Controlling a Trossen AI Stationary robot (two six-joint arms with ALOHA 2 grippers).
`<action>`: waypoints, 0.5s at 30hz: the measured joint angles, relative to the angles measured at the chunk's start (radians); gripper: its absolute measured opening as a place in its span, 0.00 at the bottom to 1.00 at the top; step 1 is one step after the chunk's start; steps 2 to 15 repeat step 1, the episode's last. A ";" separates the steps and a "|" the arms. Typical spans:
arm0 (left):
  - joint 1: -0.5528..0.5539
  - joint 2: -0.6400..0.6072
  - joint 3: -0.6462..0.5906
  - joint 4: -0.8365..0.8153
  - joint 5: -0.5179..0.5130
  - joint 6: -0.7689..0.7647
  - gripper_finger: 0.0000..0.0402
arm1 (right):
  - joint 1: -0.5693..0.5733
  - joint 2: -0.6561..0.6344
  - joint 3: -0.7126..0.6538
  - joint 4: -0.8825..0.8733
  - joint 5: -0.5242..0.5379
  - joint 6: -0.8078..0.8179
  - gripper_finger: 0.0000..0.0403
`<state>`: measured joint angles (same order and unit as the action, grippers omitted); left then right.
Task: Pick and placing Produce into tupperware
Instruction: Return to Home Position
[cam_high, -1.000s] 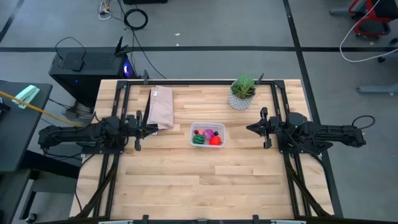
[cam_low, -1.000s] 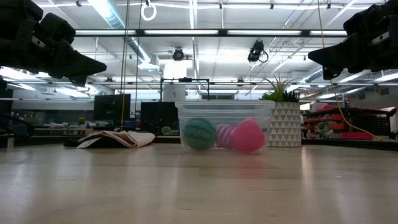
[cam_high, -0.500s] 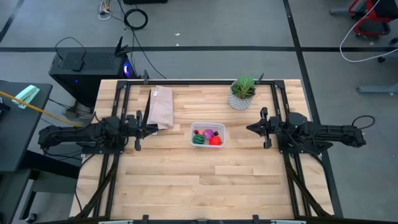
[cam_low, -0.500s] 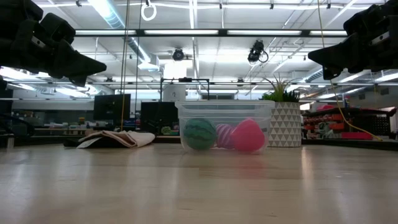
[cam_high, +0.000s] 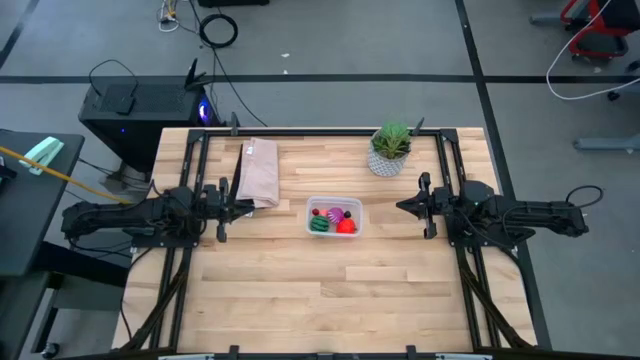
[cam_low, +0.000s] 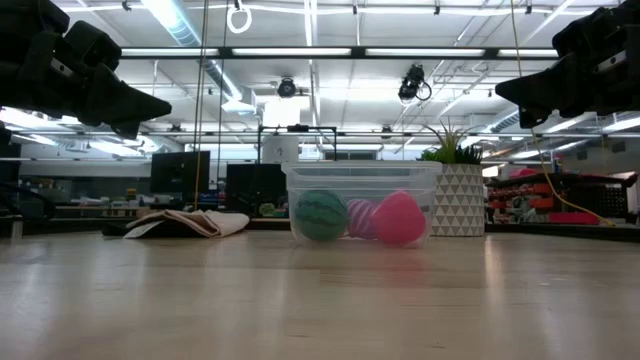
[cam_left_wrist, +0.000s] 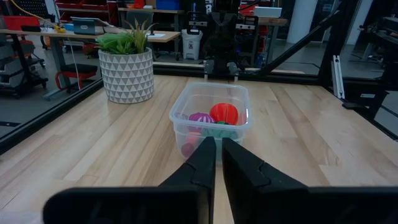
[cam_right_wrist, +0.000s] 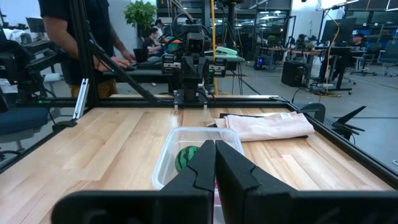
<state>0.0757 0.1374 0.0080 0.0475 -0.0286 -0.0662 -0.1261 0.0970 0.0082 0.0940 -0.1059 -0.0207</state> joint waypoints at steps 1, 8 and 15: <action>0.000 0.000 0.000 0.000 0.000 0.000 0.08 | 0.000 0.000 0.000 0.000 0.000 0.000 0.04; 0.000 0.000 0.000 0.000 0.000 0.000 0.08 | 0.000 0.000 0.000 0.000 0.000 0.000 0.04; 0.000 0.000 0.000 0.000 0.000 0.000 0.08 | 0.000 0.000 0.000 0.000 0.000 0.000 0.04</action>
